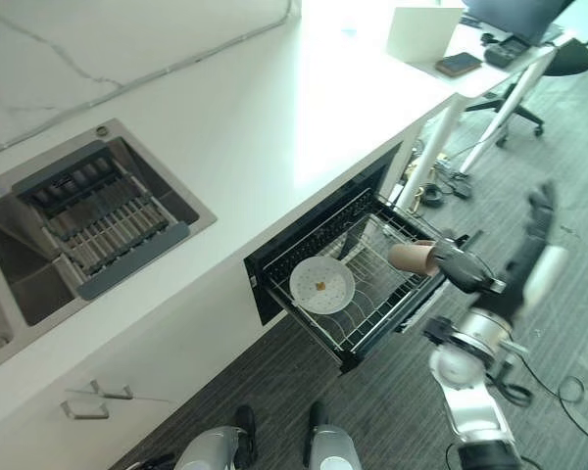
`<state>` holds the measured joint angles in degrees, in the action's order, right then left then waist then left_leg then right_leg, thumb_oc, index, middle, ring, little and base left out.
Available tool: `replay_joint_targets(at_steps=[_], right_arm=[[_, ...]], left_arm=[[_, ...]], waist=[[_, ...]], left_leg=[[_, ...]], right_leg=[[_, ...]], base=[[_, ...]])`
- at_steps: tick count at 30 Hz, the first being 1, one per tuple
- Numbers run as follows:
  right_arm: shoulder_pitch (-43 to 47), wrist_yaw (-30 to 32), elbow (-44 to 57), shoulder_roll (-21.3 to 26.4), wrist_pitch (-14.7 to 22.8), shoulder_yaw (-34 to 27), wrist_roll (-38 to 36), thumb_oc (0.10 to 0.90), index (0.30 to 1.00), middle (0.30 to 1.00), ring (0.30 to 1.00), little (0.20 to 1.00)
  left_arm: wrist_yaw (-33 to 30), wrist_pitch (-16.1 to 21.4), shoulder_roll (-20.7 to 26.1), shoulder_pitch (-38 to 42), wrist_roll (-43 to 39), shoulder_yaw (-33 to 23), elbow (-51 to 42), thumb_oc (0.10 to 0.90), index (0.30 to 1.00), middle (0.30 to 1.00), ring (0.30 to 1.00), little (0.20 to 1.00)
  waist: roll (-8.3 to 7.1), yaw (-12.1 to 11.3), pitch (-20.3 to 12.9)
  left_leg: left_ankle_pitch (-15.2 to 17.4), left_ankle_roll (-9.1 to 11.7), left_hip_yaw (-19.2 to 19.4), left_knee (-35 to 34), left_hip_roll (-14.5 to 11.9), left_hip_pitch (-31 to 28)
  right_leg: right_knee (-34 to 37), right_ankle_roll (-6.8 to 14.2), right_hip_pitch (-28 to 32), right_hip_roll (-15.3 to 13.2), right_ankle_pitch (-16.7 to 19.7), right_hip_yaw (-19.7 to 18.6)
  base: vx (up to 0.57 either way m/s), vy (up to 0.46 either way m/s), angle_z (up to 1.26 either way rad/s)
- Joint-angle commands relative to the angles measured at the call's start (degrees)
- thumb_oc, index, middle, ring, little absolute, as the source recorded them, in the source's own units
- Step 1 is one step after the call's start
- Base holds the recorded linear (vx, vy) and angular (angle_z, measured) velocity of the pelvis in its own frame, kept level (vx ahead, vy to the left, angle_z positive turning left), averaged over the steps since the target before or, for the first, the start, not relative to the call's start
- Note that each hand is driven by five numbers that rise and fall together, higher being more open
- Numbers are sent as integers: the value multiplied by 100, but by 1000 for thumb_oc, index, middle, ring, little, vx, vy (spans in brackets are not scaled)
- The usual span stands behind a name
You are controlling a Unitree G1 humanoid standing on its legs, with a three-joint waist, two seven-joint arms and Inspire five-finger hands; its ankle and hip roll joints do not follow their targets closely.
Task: Place the dishes in the dishwasher.
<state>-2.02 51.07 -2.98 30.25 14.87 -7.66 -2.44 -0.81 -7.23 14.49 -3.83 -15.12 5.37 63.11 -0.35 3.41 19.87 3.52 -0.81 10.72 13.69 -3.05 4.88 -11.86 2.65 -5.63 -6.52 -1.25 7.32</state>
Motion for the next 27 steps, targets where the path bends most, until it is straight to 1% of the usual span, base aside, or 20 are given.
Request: replay_joint_targets(at_steps=[1, 2, 4, 5, 6, 8, 9, 10, 12, 14, 15, 16, 18, 19, 20, 22, 24, 25, 26, 27], right_arm=[[144, 410, -233, 298, 616, -795, -260, 800, 900, 900, 900, 900], [-11, 471, -389, 245, 688, -952, -365, 800, 900, 900, 900, 900], [-210, 517, -707, 211, 693, -1189, -471, 800, 900, 900, 900, 900], [-264, 514, -926, 200, 630, -1266, -506, 800, 900, 900, 900, 900], [-319, 525, -1328, 214, 439, -1308, -477, 800, 900, 900, 900, 900], [-332, 447, -1902, 278, 50, -1307, -236, 800, 900, 900, 900, 900], [-325, 392, -2290, 308, 100, -1240, -412, 800, 900, 900, 900, 900], [-290, 185, -2759, 328, 156, -1177, -530, 800, 900, 900, 900, 900], [-185, 43, -3228, 352, 229, -1041, -549, 800, 900, 900, 900, 900], [21, -79, -3649, 427, 340, -747, -431, 800, 900, 900, 900, 900], [166, -149, -3765, 472, 256, -592, -331, 800, 900, 900, 900, 900], [267, -178, -3857, 500, 271, -482, -276, 800, 900, 900, 900, 900], [631, -415, -4230, 508, 411, 60, -42, 800, 900, 900, 900, 900], [724, -476, -4280, 513, 441, 210, 32, 800, 900, 900, 900, 900], [889, -530, -4303, 537, 481, 494, 109, 800, 900, 900, 900, 900], [1020, -611, -4347, 575, 510, 658, 150, 800, 900, 900, 900, 900], [1156, -683, -4379, 630, 542, 781, 187, 800, 900, 900, 900, 900], [1501, -827, -4426, 762, 522, 980, 234, 800, 900, 900, 900, 900], [1563, -855, -4430, 786, 507, 1011, 249, 800, 900, 900, 900, 900], [1763, -889, -4458, 860, 517, 1165, 235, 800, 900, 900, 900, 900]], left_arm=[[72, 93, -117, -239, 247, 16, 30, 800, 900, 900, 900, 900], [88, 81, -97, -228, 276, 12, 19, 800, 900, 900, 900, 900], [76, 33, -51, -170, 148, 52, -5, 800, 900, 900, 900, 900], [74, 22, -19, -127, 36, 73, 2, 800, 900, 900, 900, 900], [70, -1, 14, -63, -124, 114, 37, 800, 900, 900, 900, 900], [71, -15, 44, 30, -273, 154, 78, 800, 900, 900, 900, 900], [71, -16, 60, 100, -386, 205, 99, 800, 900, 900, 900, 900], [90, -6, 81, 186, -506, 258, 106, 800, 900, 900, 900, 900], [71, -21, 104, 320, -674, 345, 19, 800, 900, 900, 900, 900], [51, 5, 151, 482, -1045, 477, -127, 800, 900, 900, 900, 900], [2, 44, 171, 544, -1270, 507, -174, 800, 900, 900, 900, 900], [-38, 62, 182, 581, -1435, 508, -199, 800, 900, 900, 900, 900], [-123, 134, 242, 668, -1658, 448, -317, 800, 900, 900, 900, 900], [-144, 107, 275, 680, -1672, 419, -377, 800, 900, 900, 900, 900], [-195, 68, 326, 660, -1797, 386, -471, 800, 900, 900, 900, 900], [-195, 51, 341, 624, -1851, 352, -489, 800, 900, 900, 900, 900], [-186, 79, 356, 581, -1712, 335, -493, 800, 900, 900, 900, 900], [-188, 129, 371, 555, -1467, 418, -479, 800, 900, 900, 900, 900], [-191, 123, 377, 553, -1481, 435, -481, 800, 900, 900, 900, 900], [-145, 108, 402, 512, -1493, 487, -461, 800, 900, 900, 900, 900]], waist=[[25, 69, -147], [19, 115, -149], [12, 181, -109], [13, 202, -80], [14, 223, -30], [28, 233, 14], [37, 226, 47], [55, 210, 125], [106, 169, 261], [196, 77, 520], [246, 32, 618], [270, 7, 679], [371, -145, 905], [398, -195, 958], [460, -291, 992], [512, -368, 992], [550, -441, 993], [637, -567, 993], [649, -587, 993], [642, -663, 993]], left_leg=[[740, 129, -301, 350, -357, -14], [745, 124, -276, 350, -370, -5], [746, 117, -250, 350, -388, -5], [748, 112, -243, 350, -395, -2], [783, 104, -241, 350, -391, -43], [747, 102, -239, 350, -403, -13], [719, 102, -260, 350, -400, 25], [696, 109, -293, 350, -392, 56], [646, 106, -361, 350, -383, 175], [578, 95, -470, 350, -336, 345], [528, 86, -512, 350, -319, 461], [494, 82, -534, 350, -306, 524], [340, 60, -634, 350, -225, 751], [285, 51, -664, 350, -203, 826], [181, 36, -732, 350, -147, 1003], [115, 30, -783, 350, -98, 1125], [58, 26, -822, 350, -46, 1241], [-42, 25, -824, 350, 34, 1479], [-57, 26, -826, 350, 45, 1518], [-5, 55, -845, 350, 131, 1587]], right_leg=[[-533, 159, 265, -100, -898, 104], [-533, 162, 243, -95, -891, 109], [-533, 162, 223, -94, -879, 111], [-533, 158, 215, -94, -875, 119], [-533, 163, 251, -98, -900, 124], [-533, 139, 236, -89, -871, 151], [-533, 117, 220, -80, -860, 163], [-533, 104, 214, -74, -849, 188], [-533, 66, 149, -62, -820, 232], [-533, 19, 71, -51, -814, 285], [-557, -1, -25, -49, -800, 316], [-617, -14, -100, -57, -810, 330], [-995, -63, -390, -131, -901, 394], [-1143, -75, -493, -155, -939, 398], [-1453, -110, -733, -197, -1038, 408], [-1647, -144, -881, -230, -1115, 420], [-1808, -166, -1020, -275, -1178, 432], [-2130, -199, -1341, -356, -1297, 442], [-2183, -204, -1395, -365, -1318, 440], [-2435, -197, -1529, -416, -1548, 356]], base=[[-26, -48, -7], [-26, -43, -6], [-34, -35, -8], [-15, -25, -12], [-18, -20, -15], [-6, -18, -11], [0, 0, 0], [-23, -19, 5], [-84, -9, 6], [-166, 12, 12], [-168, 28, 20], [-145, 29, 27], [-95, 35, 35], [-51, 48, 39], [-9, 40, 41], [24, 46, 36], [31, 75, 41], [15, 86, 29], [90, 83, 25], [-4, 35, 29]])
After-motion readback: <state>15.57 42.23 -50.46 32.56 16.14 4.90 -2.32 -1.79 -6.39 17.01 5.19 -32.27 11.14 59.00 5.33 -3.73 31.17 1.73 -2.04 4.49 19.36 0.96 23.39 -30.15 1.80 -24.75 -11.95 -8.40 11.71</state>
